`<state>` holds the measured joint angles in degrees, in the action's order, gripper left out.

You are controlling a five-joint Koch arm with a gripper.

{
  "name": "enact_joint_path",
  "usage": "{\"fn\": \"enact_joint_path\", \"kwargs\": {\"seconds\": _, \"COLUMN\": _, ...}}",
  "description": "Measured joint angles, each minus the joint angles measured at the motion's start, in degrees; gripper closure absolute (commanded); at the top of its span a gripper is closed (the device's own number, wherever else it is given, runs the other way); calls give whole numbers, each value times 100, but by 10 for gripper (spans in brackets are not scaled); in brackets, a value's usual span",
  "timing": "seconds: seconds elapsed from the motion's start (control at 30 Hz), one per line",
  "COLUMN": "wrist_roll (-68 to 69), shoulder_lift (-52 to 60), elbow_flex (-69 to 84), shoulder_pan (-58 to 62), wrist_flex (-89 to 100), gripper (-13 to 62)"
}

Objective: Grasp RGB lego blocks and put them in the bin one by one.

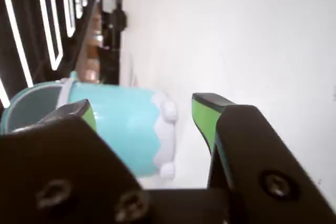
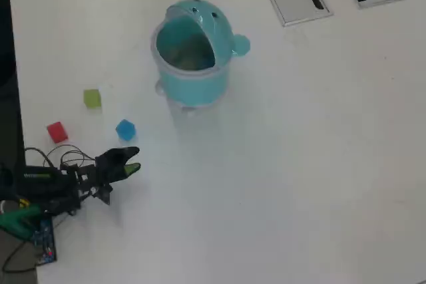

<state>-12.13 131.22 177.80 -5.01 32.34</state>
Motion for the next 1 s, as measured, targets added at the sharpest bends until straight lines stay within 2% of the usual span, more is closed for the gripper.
{"fn": "enact_joint_path", "kwargs": {"seconds": 0.63, "wrist_roll": -932, "shoulder_lift": 0, "elbow_flex": -35, "shoulder_pan": -290, "wrist_flex": 1213, "gripper": 171}}
{"fn": "enact_joint_path", "kwargs": {"seconds": 1.0, "wrist_roll": -2145, "shoulder_lift": 0, "elbow_flex": -35, "shoulder_pan": -1187, "wrist_flex": 2153, "gripper": 171}}
